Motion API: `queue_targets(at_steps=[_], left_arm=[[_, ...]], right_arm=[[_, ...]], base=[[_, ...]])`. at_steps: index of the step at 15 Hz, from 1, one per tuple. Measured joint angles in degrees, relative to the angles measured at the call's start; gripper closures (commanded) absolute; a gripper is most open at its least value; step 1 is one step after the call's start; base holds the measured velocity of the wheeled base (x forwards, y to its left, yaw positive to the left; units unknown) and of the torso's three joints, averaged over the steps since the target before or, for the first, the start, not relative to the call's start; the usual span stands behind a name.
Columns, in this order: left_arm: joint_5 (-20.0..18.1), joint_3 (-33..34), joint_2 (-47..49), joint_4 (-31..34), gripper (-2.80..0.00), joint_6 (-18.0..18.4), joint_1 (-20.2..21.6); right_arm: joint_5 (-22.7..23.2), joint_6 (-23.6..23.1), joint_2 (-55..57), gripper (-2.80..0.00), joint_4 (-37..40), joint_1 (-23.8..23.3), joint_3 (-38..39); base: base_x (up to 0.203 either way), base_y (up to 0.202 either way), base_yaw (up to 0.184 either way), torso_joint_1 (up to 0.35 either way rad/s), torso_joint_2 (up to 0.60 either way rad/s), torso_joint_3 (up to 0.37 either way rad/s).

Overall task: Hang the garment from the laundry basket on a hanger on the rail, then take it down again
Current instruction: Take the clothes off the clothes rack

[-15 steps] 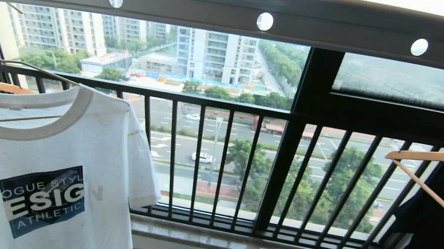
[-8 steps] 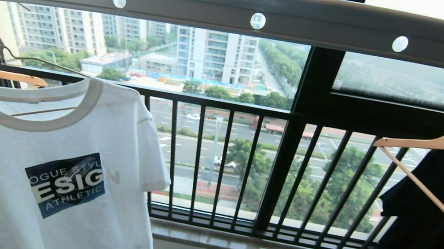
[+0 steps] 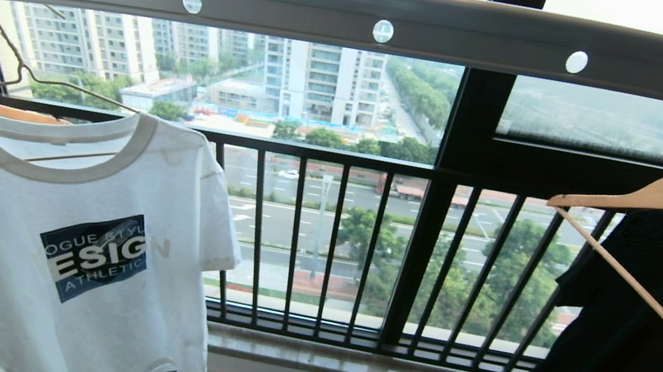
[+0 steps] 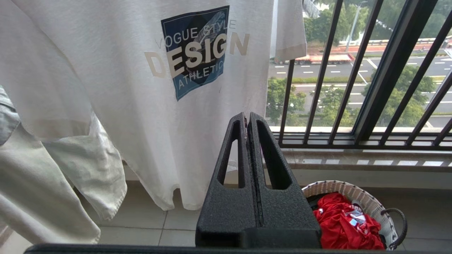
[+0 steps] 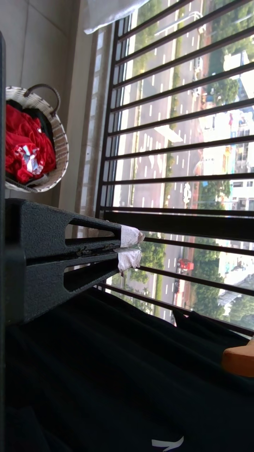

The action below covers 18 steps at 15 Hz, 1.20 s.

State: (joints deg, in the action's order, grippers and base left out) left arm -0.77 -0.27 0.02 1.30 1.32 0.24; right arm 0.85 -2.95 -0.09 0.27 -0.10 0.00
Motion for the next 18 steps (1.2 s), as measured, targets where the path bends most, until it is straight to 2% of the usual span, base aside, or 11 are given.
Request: queue_targets(at_steps=[18], left_arm=[[0.00, 0.02, 0.00, 0.02, 0.00, -0.01, 0.00]], right_arm=[[0.02, 0.00, 0.01, 0.00, 0.00, 0.00, 0.00]], base=[[0.000, 0.000, 0.000, 0.000, 0.00, 0.000]])
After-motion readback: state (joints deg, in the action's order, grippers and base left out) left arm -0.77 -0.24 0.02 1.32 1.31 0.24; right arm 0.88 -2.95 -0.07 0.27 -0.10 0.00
